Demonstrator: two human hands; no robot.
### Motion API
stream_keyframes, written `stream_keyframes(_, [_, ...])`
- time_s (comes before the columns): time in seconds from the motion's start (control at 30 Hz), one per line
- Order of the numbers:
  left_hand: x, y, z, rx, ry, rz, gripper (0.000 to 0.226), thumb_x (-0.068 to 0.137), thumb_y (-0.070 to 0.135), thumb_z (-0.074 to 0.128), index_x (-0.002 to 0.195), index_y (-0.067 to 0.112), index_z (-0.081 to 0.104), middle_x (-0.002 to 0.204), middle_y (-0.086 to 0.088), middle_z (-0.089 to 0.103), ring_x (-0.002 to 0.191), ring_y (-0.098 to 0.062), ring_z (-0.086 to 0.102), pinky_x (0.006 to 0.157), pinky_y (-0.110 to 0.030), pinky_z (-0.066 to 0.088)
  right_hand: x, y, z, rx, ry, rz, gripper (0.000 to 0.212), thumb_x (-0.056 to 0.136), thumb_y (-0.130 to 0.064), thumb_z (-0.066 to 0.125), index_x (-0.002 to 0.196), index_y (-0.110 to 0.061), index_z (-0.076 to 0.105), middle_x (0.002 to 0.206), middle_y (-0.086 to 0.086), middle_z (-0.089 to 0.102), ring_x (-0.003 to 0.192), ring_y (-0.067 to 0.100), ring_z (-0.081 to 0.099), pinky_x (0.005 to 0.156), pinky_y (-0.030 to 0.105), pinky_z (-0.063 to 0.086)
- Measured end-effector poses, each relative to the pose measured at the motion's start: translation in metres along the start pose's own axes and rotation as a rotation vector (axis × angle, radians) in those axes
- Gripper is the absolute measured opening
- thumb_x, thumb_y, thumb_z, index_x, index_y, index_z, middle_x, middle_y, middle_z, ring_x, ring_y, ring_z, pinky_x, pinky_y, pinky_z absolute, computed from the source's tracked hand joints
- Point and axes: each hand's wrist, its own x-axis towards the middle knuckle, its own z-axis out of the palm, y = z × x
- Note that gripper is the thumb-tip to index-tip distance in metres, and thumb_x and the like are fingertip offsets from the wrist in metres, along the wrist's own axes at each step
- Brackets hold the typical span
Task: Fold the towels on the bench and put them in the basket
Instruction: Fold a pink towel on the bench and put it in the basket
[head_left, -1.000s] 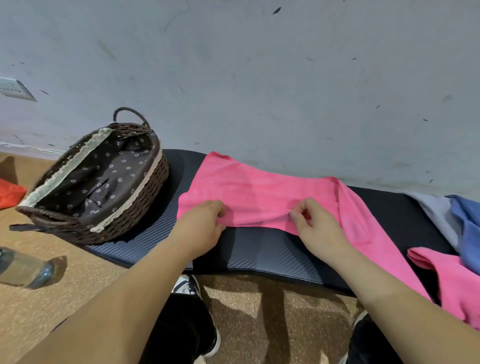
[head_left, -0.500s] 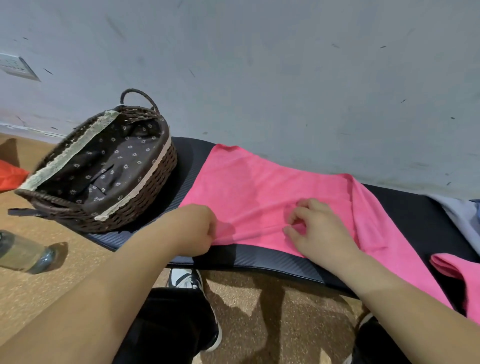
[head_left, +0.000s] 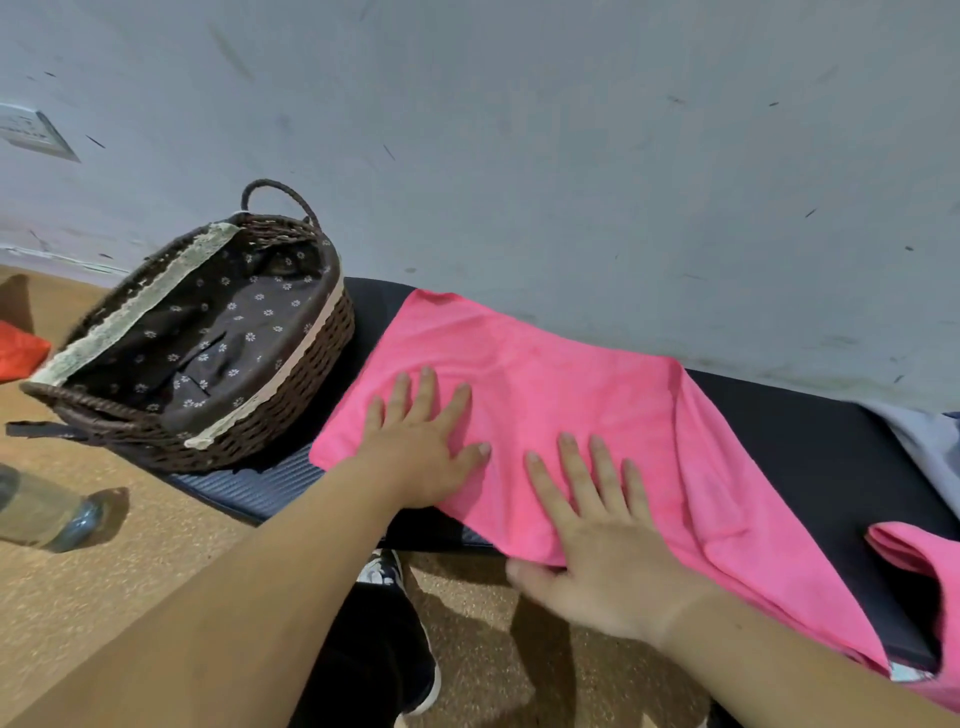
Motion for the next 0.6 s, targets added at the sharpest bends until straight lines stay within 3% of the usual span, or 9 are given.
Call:
stream_keyframes(0.07, [-0.002, -0.010, 0.000, 0.003, 0.001, -0.019, 0.088, 0.093, 0.078, 0.028, 0.160, 0.040, -0.014, 0.167, -0.007, -0.029, 0.153, -0.034, -0.027, 0.124, -0.055, -0.011, -0.005, -0.004, 0.000, -0.014, -0.016, -0.075, 0.107, 0.083, -0.081, 0.036, 0.148, -0.042, -0.039, 0.152, 0.001, -0.054, 0.137, 0.029, -0.053, 0.119, 0.058, -0.021])
stream_keyframes(0.17, [-0.005, -0.015, -0.004, 0.007, -0.006, -0.017, 0.094, 0.090, 0.079, 0.038, 0.161, 0.040, -0.010, 0.168, -0.006, -0.026, 0.155, -0.033, -0.023, 0.124, -0.054, -0.008, -0.007, 0.007, -0.007, 0.140, 0.034, -0.118, 0.101, 0.085, -0.080, 0.039, 0.155, -0.046, -0.024, 0.162, -0.006, -0.039, 0.147, 0.022, -0.041, 0.125, 0.051, -0.014])
stream_keyframes(0.2, [-0.005, -0.015, -0.006, 0.006, -0.002, -0.018, 0.096, 0.090, 0.078, 0.043, 0.162, 0.039, -0.007, 0.169, -0.006, -0.023, 0.155, -0.034, -0.020, 0.125, -0.054, -0.005, -0.008, 0.015, -0.011, 0.216, 0.076, -0.128, 0.095, 0.088, -0.077, 0.043, 0.160, -0.045, -0.011, 0.168, -0.005, -0.026, 0.154, 0.020, -0.028, 0.128, 0.046, -0.007])
stream_keyframes(0.27, [-0.003, -0.009, -0.012, 0.010, 0.045, 0.000, 0.096, 0.090, 0.071, 0.052, 0.163, 0.034, 0.003, 0.171, -0.009, -0.013, 0.157, -0.036, -0.011, 0.127, -0.053, 0.002, -0.015, 0.036, -0.021, 0.396, 0.218, -0.116, 0.073, 0.093, -0.066, 0.052, 0.157, -0.037, 0.033, 0.167, -0.001, 0.026, 0.154, 0.016, 0.022, 0.125, 0.038, 0.023])
stream_keyframes(0.3, [-0.002, -0.002, -0.016, 0.018, 0.082, 0.027, 0.093, 0.091, 0.064, 0.057, 0.163, 0.030, 0.010, 0.171, -0.012, -0.008, 0.157, -0.037, -0.007, 0.128, -0.051, 0.005, -0.021, 0.047, -0.027, 0.465, 0.299, -0.089, 0.056, 0.094, -0.061, 0.056, 0.142, -0.033, 0.054, 0.147, -0.004, 0.051, 0.136, 0.010, 0.047, 0.114, 0.035, 0.040])
stream_keyframes(0.33, [-0.001, 0.007, -0.020, 0.020, 0.122, 0.064, 0.089, 0.092, 0.055, 0.060, 0.163, 0.025, 0.016, 0.171, -0.015, -0.002, 0.157, -0.037, -0.003, 0.128, -0.048, 0.005, -0.027, 0.058, -0.032, 0.501, 0.373, -0.043, 0.040, 0.092, -0.058, 0.058, 0.120, -0.031, 0.067, 0.122, -0.009, 0.064, 0.112, 0.006, 0.060, 0.099, 0.035, 0.050])
stream_keyframes(0.4, [-0.001, 0.036, -0.026, 0.004, 0.200, 0.159, 0.078, 0.093, 0.045, 0.057, 0.160, 0.018, 0.028, 0.169, -0.021, 0.011, 0.157, -0.035, 0.006, 0.129, -0.042, 0.003, -0.041, 0.083, -0.042, 0.489, 0.446, 0.122, 0.031, 0.085, -0.060, 0.058, 0.083, -0.029, 0.064, 0.084, -0.012, 0.065, 0.080, 0.008, 0.063, 0.075, 0.039, 0.055])
stream_keyframes(0.5, [0.001, 0.090, -0.029, -0.054, 0.254, 0.321, 0.075, 0.084, 0.045, 0.046, 0.151, 0.011, 0.048, 0.160, -0.024, 0.035, 0.153, -0.034, 0.026, 0.126, -0.038, 0.012, -0.064, 0.128, -0.048, 0.494, 0.180, 0.412, 0.045, 0.085, -0.058, 0.065, 0.068, -0.018, 0.055, 0.059, -0.004, 0.065, 0.054, 0.018, 0.065, 0.058, 0.037, 0.057])
stream_keyframes(0.6, [0.004, 0.144, -0.024, -0.114, 0.273, 0.483, 0.051, 0.095, 0.035, 0.054, 0.140, 0.014, 0.059, 0.150, -0.014, 0.052, 0.142, -0.030, 0.044, 0.119, -0.036, 0.032, -0.080, 0.153, -0.039, 0.645, -0.098, 0.493, 0.048, 0.084, -0.052, 0.073, 0.070, -0.010, 0.059, 0.055, 0.011, 0.065, 0.047, 0.022, 0.064, 0.055, 0.039, 0.059])
